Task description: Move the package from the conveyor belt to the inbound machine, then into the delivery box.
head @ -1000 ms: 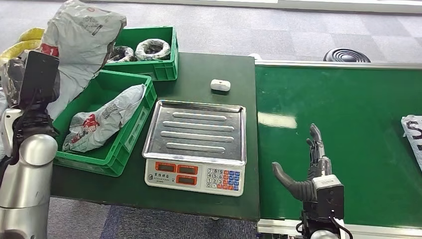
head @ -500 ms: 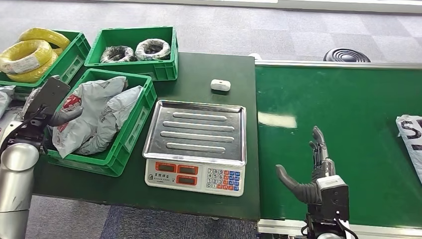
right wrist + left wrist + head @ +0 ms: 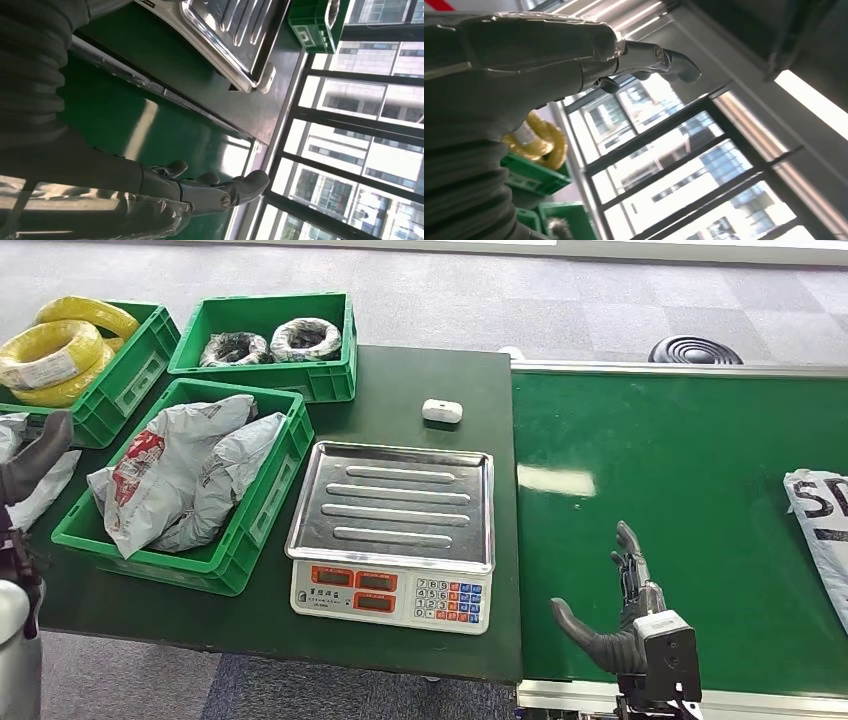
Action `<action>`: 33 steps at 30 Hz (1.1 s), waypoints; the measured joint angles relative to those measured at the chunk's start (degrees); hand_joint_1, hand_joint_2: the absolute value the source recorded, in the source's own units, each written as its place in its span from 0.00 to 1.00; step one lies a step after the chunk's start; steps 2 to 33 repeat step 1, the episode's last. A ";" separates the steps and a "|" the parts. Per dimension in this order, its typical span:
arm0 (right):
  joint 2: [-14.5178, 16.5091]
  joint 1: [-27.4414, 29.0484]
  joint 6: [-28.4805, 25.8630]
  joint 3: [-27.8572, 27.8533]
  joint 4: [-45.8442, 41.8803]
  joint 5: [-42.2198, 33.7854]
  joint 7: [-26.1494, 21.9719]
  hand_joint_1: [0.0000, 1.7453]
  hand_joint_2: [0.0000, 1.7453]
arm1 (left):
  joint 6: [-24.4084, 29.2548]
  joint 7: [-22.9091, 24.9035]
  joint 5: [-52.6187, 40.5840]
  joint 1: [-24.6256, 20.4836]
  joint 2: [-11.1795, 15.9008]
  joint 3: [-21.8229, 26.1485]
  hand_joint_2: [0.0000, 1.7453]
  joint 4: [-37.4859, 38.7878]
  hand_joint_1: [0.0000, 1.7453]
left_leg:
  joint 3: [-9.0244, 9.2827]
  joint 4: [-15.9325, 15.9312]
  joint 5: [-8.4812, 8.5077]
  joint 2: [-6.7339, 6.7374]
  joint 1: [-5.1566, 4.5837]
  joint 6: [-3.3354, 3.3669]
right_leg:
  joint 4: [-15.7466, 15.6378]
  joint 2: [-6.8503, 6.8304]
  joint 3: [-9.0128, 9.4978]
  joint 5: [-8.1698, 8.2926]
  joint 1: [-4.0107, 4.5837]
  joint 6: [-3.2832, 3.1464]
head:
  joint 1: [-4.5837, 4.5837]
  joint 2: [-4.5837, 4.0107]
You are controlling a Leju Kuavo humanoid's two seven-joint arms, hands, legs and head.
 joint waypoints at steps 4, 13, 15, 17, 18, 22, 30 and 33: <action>-0.04 0.47 0.02 -0.02 -0.07 -0.28 0.03 0.00 1.00 | 0.46 -1.50 0.11 1.36 -0.07 0.12 1.00 -1.42 0.00 | 0.01 0.00 -0.02 0.02 0.00 -0.01 | 0.00 0.01 0.00 -0.01 0.00 0.00 | 0.00 0.00; -0.04 0.47 0.02 -0.02 -0.07 -0.28 0.03 0.00 1.00 | 0.46 -1.50 0.11 1.36 -0.07 0.12 1.00 -1.42 0.00 | 0.01 0.00 -0.02 0.02 0.00 -0.01 | 0.00 0.01 0.00 -0.01 0.00 0.00 | 0.00 0.00; -0.04 0.47 0.02 -0.02 -0.07 -0.28 0.03 0.00 1.00 | 0.46 -1.50 0.11 1.36 -0.07 0.12 1.00 -1.42 0.00 | 0.01 0.00 -0.02 0.02 0.00 -0.01 | 0.00 0.01 0.00 -0.01 0.00 0.00 | 0.00 0.00; -0.04 0.47 0.02 -0.02 -0.07 -0.28 0.03 0.00 1.00 | 0.46 -1.50 0.11 1.36 -0.07 0.12 1.00 -1.42 0.00 | 0.01 0.00 -0.02 0.02 0.00 -0.01 | 0.00 0.01 0.00 -0.01 0.00 0.00 | 0.00 0.00; -0.04 0.47 0.02 -0.02 -0.07 -0.28 0.03 0.00 1.00 | 0.46 -1.50 0.11 1.36 -0.07 0.12 1.00 -1.42 0.00 | 0.01 0.00 -0.02 0.02 0.00 -0.01 | 0.00 0.01 0.00 -0.01 0.00 0.00 | 0.00 0.00; -0.04 0.47 0.02 -0.02 -0.07 -0.28 0.03 0.00 1.00 | 0.46 -1.50 0.11 1.36 -0.07 0.12 1.00 -1.42 0.00 | 0.01 0.00 -0.02 0.02 0.00 -0.01 | 0.00 0.01 0.00 -0.01 0.00 0.00 | 0.00 0.00; -0.04 0.47 0.02 -0.02 -0.07 -0.28 0.03 0.00 1.00 | 0.46 -1.50 0.11 1.36 -0.07 0.12 1.00 -1.42 0.00 | 0.01 0.00 -0.02 0.02 0.00 -0.01 | 0.00 0.01 0.00 -0.01 0.00 0.00 | 0.00 0.00; -0.04 0.47 0.02 -0.02 -0.07 -0.28 0.03 0.00 1.00 | 0.46 -1.50 0.11 1.36 -0.07 0.12 1.00 -1.42 0.00 | 0.01 0.00 -0.02 0.02 0.00 -0.01 | 0.00 0.01 0.00 -0.01 0.00 0.00 | 0.00 0.00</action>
